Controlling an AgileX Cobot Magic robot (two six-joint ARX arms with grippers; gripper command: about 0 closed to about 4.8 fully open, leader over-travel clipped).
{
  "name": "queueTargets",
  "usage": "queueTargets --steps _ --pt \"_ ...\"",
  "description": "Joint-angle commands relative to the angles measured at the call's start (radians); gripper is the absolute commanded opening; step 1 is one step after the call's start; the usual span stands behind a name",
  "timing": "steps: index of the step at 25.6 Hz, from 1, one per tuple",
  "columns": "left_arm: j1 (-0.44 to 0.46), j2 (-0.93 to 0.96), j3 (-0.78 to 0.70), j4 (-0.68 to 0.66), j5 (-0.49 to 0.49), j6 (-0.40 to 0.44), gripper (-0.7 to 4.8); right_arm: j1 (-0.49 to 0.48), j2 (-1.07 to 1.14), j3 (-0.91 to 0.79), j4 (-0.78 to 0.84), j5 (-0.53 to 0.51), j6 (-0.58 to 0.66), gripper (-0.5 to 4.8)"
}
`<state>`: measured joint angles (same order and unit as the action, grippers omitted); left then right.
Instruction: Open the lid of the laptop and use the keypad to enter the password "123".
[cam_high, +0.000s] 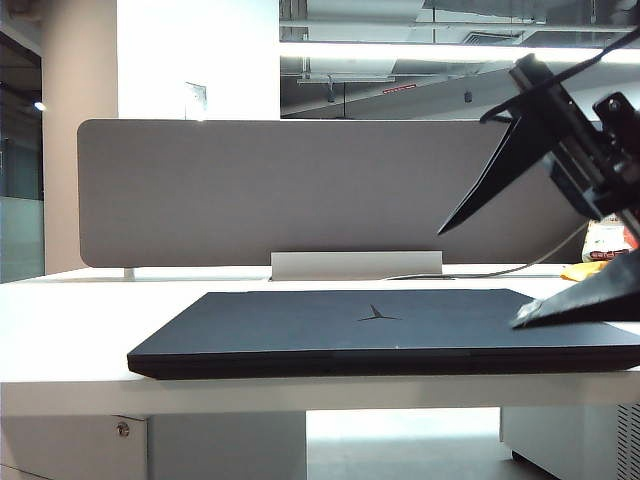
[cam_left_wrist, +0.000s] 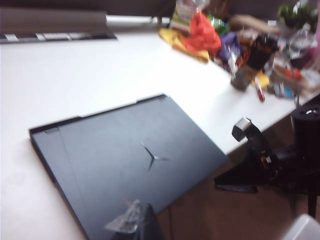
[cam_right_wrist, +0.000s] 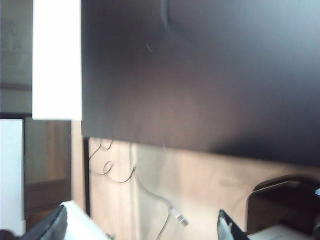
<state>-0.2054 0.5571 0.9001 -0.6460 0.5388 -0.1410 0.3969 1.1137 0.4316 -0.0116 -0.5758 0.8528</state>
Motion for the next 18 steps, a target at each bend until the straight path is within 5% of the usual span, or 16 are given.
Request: queueTargets --steps 1,7,13,18 --pt "-0.157 0.046 0.004 0.018 -0.164 0.028 -0.03 0.088 -0.003 -0.026 0.131 0.048 0.09 3.81" --pt "-0.47 0.173 0.031 0.067 -0.392 0.049 -0.04 0.22 0.042 -0.027 0.224 0.193 0.148 3.77" --pt "-0.503 0.213 0.08 0.06 -0.405 0.063 -0.04 0.22 0.153 -0.027 0.312 0.188 0.183 3.75" --pt "-0.503 0.213 0.106 0.035 -0.405 0.063 -0.04 0.22 0.209 -0.027 0.378 0.2 0.192 2.97"
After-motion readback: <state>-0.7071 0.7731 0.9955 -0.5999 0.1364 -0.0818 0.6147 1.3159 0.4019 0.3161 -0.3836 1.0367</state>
